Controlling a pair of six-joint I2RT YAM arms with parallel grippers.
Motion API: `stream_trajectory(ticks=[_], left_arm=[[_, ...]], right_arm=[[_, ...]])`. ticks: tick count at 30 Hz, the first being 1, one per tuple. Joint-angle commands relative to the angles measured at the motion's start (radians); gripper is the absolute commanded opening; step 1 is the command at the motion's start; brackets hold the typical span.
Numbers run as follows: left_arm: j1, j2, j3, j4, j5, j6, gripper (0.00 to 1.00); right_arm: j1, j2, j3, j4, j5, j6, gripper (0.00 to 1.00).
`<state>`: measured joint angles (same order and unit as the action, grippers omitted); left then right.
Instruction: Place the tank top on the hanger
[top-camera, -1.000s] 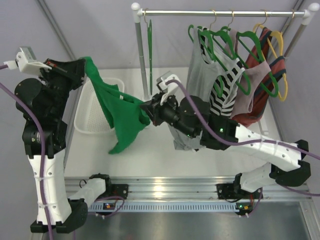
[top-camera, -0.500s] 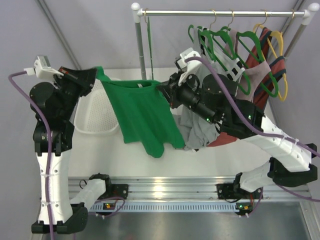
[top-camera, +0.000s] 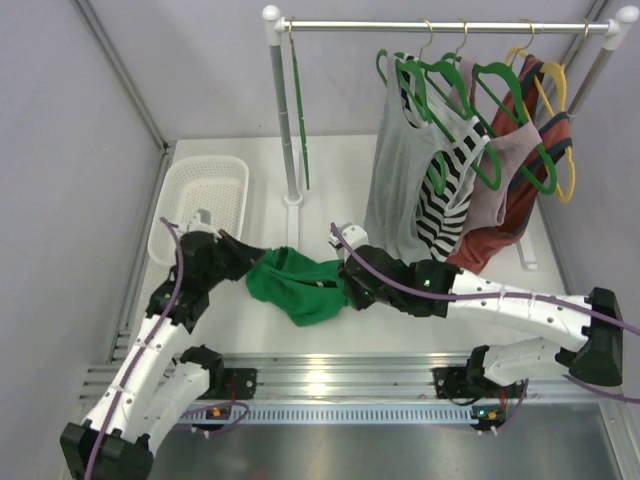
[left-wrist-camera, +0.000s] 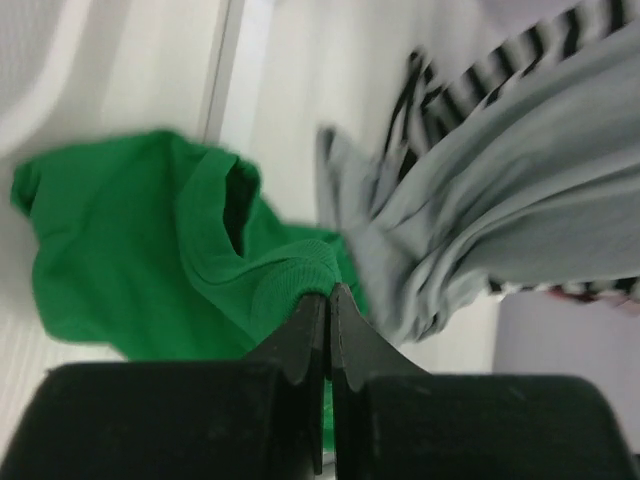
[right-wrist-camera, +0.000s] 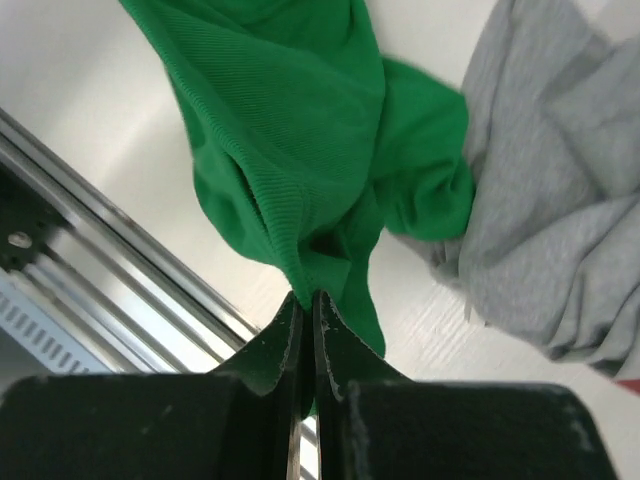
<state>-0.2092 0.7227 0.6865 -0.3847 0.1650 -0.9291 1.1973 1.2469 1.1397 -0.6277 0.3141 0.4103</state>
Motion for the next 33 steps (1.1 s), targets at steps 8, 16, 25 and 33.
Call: stream_trajectory(ticks=[8, 16, 25, 33], left_arm=[[-0.280, 0.165, -0.232, 0.302, -0.170, -0.091, 0.10], [-0.286, 0.192, -0.196, 0.305, -0.147, -0.030, 0.45], [-0.286, 0.158, -0.082, 0.164, -0.170, 0.050, 0.58], [-0.285, 0.118, -0.019, 0.060, -0.219, 0.090, 0.58]], right_arm=[[-0.168, -0.006, -0.271, 0.195, -0.125, 0.102, 0.00], [-0.194, -0.018, -0.317, 0.163, -0.112, 0.125, 0.01], [-0.222, -0.055, -0.344, 0.126, -0.109, 0.142, 0.08], [-0.220, -0.104, -0.282, 0.085, -0.139, 0.139, 0.50]])
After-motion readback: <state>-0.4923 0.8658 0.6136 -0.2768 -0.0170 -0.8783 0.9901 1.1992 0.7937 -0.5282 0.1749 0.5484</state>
